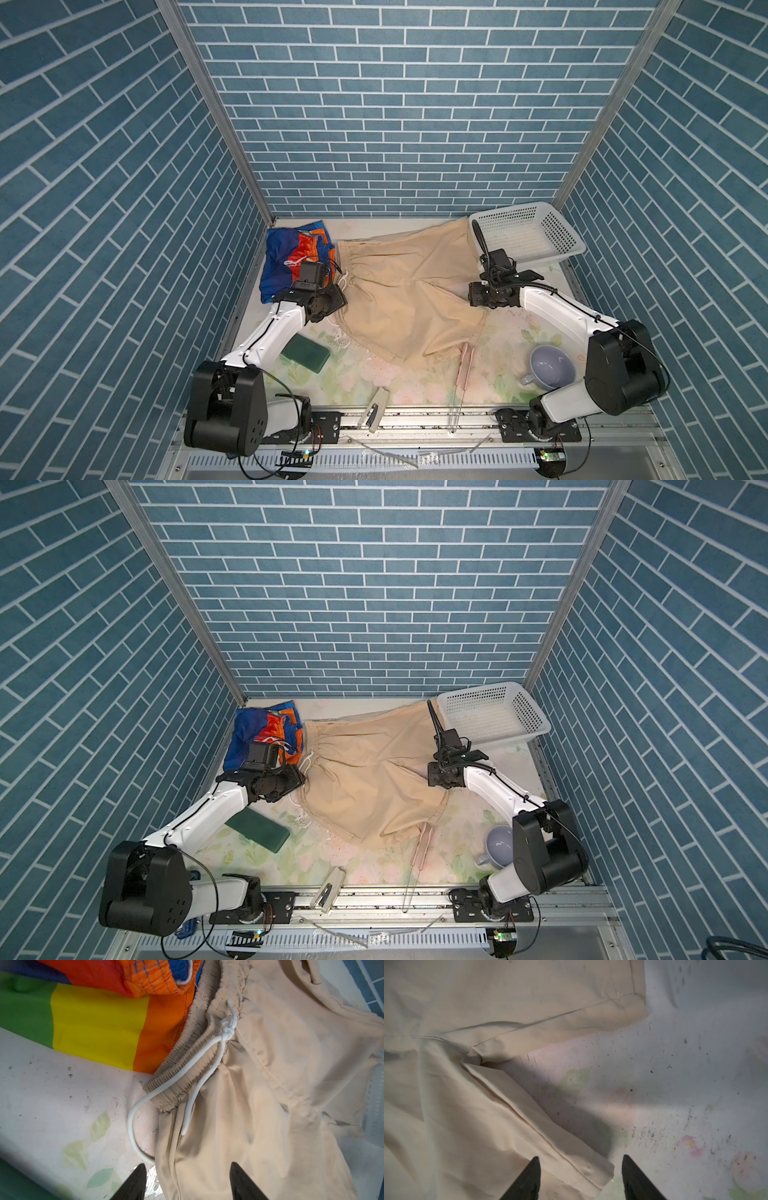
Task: Fold and stack the shorts
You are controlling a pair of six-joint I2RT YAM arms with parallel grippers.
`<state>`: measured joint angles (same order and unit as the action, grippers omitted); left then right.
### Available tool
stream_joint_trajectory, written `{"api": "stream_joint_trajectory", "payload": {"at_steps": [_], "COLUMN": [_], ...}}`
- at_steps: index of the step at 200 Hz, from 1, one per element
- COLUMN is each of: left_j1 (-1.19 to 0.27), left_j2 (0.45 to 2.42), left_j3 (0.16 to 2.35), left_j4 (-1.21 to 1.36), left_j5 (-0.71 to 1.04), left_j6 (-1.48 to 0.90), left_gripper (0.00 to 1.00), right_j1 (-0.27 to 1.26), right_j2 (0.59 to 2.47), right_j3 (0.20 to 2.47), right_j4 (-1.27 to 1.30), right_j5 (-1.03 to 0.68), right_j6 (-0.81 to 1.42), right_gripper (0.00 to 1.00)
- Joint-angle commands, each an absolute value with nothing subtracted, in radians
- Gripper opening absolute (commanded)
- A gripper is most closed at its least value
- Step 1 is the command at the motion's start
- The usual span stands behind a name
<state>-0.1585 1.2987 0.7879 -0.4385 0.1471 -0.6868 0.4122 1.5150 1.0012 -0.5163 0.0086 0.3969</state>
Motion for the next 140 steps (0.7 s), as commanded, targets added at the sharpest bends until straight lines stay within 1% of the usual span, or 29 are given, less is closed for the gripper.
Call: {"api": "stream_joint_trajectory", "payload": {"at_steps": [1,12,21,42,50,57,61,65,75,79,85,105,125,140], "left_j1": [-0.166,-0.166,-0.166,-0.167,-0.167,-0.169,-0.169,-0.169,-0.169,-0.169,-0.168,-0.169,-0.17,-0.17], "left_j2": [1.317,1.326,1.336,1.372,1.387,1.402,1.413,1.423,1.449,1.46,1.474,1.515,1.554,1.581], "left_j3": [0.756,0.746,0.739,0.727,0.723,0.721,0.721,0.721,0.723,0.725,0.727,0.738,0.762,0.782], "left_j4": [-0.425,-0.419,-0.412,-0.384,-0.366,-0.35,-0.341,-0.334,-0.316,-0.309,-0.299,-0.267,-0.262,-0.253], "left_j5": [0.132,0.125,0.122,0.126,0.132,0.133,0.133,0.135,0.14,0.145,0.152,0.162,0.155,0.153], "left_j6": [-0.683,-0.682,-0.683,-0.695,-0.699,-0.703,-0.704,-0.707,-0.711,-0.713,-0.715,-0.712,-0.709,-0.709], "left_gripper": [0.65,0.65,0.65,0.65,0.65,0.64,0.64,0.64,0.64,0.63,0.62,0.54,0.54,0.54], "right_j1": [0.402,0.398,0.395,0.393,0.393,0.391,0.391,0.389,0.381,0.377,0.371,0.355,0.342,0.327], "right_j2": [1.569,1.592,1.613,1.654,1.673,1.688,1.698,1.705,1.726,1.736,1.749,1.801,1.853,1.891], "right_j3": [0.971,0.96,0.955,0.948,0.954,0.962,0.968,0.974,0.996,1.008,1.027,1.113,1.225,1.302], "right_j4": [-0.501,-0.478,-0.461,-0.418,-0.405,-0.395,-0.388,-0.383,-0.366,-0.362,-0.356,-0.354,-0.395,-0.415], "right_j5": [-0.067,-0.081,-0.131,-0.172,-0.179,-0.182,-0.181,-0.181,-0.177,-0.177,-0.176,-0.153,-0.095,-0.012], "right_j6": [0.462,0.475,0.484,0.499,0.5,0.5,0.5,0.5,0.5,0.5,0.5,0.489,0.451,0.413], "right_gripper": [0.62,0.59,0.58,0.58,0.56,0.49,0.43,0.36,0.13,0.06,0.0,0.0,0.0,0.0]}}
